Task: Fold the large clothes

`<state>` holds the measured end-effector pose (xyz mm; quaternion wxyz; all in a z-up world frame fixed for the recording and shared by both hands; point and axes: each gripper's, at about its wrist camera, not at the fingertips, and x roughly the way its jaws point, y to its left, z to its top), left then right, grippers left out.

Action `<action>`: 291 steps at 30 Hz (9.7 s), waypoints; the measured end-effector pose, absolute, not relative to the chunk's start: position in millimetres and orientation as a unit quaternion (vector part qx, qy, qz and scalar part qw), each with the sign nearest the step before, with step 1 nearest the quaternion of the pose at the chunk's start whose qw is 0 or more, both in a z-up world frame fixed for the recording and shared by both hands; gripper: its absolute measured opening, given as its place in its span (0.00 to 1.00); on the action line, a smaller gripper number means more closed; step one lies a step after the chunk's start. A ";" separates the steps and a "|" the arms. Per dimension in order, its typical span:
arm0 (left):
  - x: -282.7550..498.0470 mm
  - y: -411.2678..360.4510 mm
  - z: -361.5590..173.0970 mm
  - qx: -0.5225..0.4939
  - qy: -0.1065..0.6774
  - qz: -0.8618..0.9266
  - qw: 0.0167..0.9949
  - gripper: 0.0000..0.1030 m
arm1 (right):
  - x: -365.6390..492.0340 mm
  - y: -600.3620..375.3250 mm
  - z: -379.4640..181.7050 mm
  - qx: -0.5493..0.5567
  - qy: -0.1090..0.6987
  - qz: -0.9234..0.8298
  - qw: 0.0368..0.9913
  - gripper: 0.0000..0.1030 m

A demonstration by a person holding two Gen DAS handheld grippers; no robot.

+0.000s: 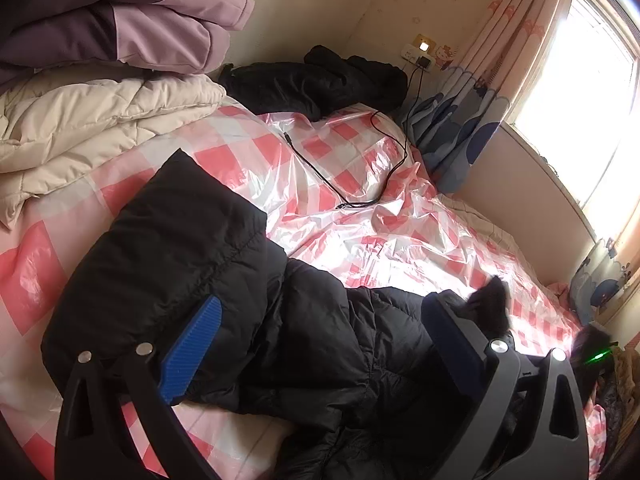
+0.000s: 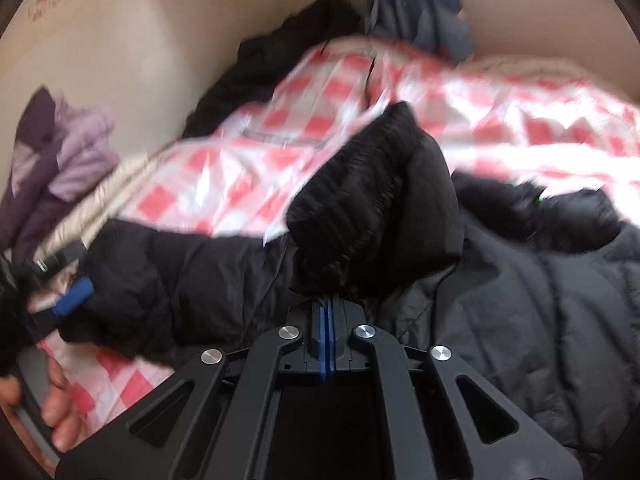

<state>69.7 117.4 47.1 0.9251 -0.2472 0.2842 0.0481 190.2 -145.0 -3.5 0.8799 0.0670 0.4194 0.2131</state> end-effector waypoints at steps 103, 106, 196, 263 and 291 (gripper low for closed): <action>123.5 143.9 60.9 0.256 0.515 -0.038 0.817 0.11 | 33.1 -348.2 -16.3 0.517 0.340 0.131 0.775 0.92; 120.9 154.5 70.1 0.206 0.505 -0.032 0.837 0.10 | 32.4 -349.3 -15.9 0.521 0.338 0.133 0.772 0.92; 111.7 14.5 38.3 -0.250 0.368 -0.255 0.859 0.84 | 59.2 -429.1 11.3 0.377 0.318 0.048 0.868 0.09; 9.0 90.4 23.8 -0.137 0.432 -0.139 0.880 0.93 | -136.2 -476.1 39.1 0.282 0.406 -0.032 0.869 0.93; -181.5 132.4 -62.9 -0.353 0.545 -0.273 0.709 0.35 | -309.6 -452.7 -28.7 0.437 0.451 0.106 0.771 0.17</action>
